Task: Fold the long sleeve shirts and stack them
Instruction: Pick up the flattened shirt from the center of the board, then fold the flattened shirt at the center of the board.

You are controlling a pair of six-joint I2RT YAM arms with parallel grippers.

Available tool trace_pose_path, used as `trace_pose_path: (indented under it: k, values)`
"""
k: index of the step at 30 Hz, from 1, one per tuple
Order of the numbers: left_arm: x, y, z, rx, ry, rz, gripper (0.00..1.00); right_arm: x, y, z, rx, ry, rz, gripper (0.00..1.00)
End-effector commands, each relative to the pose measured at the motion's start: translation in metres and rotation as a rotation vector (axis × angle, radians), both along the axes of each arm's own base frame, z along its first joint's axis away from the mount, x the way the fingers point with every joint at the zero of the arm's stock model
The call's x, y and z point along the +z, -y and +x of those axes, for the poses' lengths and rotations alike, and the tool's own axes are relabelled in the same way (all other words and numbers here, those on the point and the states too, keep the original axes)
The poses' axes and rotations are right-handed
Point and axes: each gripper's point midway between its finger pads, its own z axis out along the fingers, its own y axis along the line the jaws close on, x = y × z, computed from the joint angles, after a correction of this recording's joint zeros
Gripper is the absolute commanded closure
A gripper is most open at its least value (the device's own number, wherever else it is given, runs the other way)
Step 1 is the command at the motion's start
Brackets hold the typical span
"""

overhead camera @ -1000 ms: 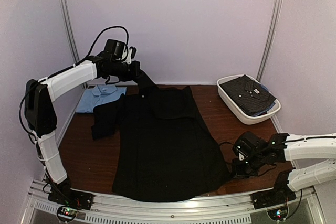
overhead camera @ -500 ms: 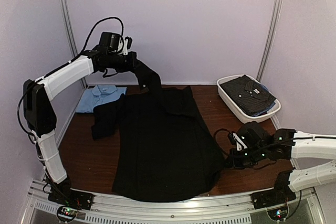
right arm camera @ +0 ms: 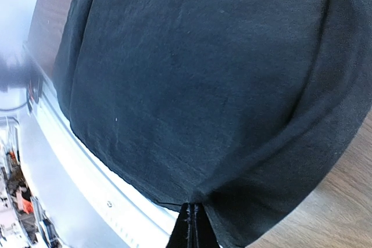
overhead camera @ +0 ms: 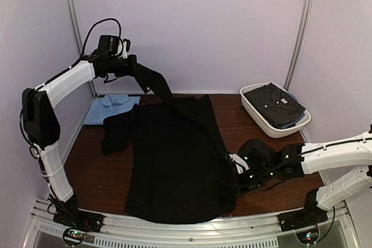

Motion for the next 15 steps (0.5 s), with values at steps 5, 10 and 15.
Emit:
trace_pose_path:
  k: [5,10,15]
  values:
    - [0.036,-0.049,0.019,0.096,0.120,0.002,1.00,0.011,-0.035,0.000,0.131,0.039,0.064,1.00]
    - [0.035,-0.063,0.023,0.134,0.125,0.029,1.00,0.004,-0.044,-0.002,0.173,0.023,0.061,1.00]
    - [0.026,-0.068,0.031,0.140,0.109,0.039,1.00,0.000,-0.058,-0.004,0.226,0.005,0.073,1.00]
